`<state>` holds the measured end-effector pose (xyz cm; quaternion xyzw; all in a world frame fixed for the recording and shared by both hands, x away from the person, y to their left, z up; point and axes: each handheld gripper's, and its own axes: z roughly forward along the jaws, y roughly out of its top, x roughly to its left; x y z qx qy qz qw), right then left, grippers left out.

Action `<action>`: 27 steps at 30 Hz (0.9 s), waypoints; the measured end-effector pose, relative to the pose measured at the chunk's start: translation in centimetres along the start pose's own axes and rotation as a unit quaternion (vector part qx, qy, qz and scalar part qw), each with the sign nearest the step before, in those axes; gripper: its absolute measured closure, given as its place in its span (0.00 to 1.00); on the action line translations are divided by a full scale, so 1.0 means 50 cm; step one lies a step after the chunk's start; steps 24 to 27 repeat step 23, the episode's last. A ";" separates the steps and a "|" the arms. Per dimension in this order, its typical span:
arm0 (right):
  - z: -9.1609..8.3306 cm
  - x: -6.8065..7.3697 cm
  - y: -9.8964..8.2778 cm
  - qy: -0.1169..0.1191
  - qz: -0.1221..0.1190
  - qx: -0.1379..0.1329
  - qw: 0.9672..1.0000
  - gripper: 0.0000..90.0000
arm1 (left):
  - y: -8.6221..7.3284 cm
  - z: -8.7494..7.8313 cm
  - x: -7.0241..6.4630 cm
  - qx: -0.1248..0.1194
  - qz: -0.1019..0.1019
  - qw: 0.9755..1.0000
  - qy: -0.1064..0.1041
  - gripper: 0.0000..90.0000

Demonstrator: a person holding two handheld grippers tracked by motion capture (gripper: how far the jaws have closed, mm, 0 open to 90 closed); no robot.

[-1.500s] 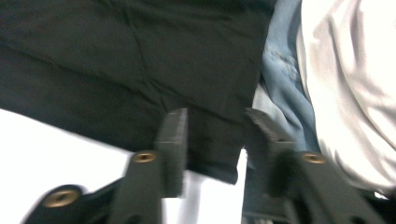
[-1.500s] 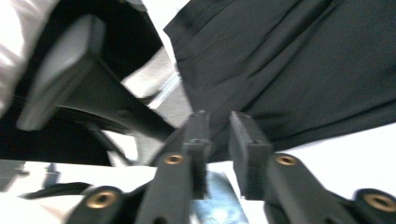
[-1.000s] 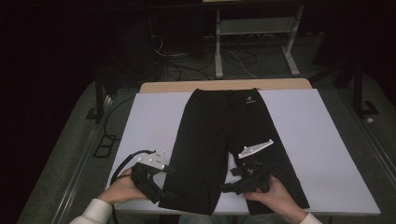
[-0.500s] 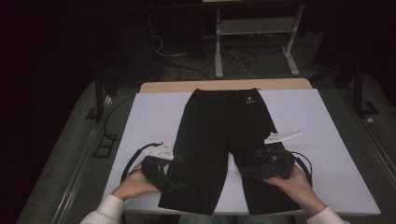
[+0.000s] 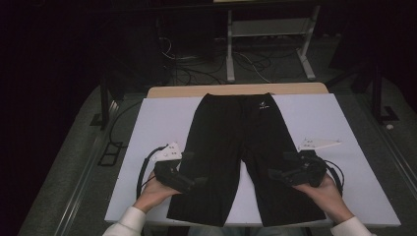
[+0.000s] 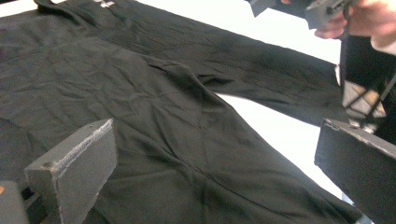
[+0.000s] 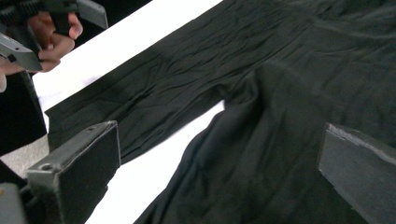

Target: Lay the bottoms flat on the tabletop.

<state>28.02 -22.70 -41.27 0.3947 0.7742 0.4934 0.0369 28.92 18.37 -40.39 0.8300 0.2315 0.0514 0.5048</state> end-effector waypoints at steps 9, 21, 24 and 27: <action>-0.019 -0.041 -0.033 -0.021 0.005 -0.018 1.000 0.00 | -0.040 -0.002 0.010 -0.041 -0.019 0.998 0.053 0.00; -0.039 -0.065 -0.059 -0.063 -0.021 0.002 0.998 0.00 | -0.065 -0.011 0.044 -0.025 -0.033 0.995 0.088 0.00; -0.041 -0.064 -0.058 -0.066 -0.031 -0.002 0.997 0.00 | -0.065 -0.012 0.045 -0.026 -0.034 0.995 0.088 0.00; -0.041 -0.064 -0.058 -0.066 -0.031 -0.002 0.997 0.00 | -0.065 -0.012 0.045 -0.026 -0.034 0.995 0.088 0.00</action>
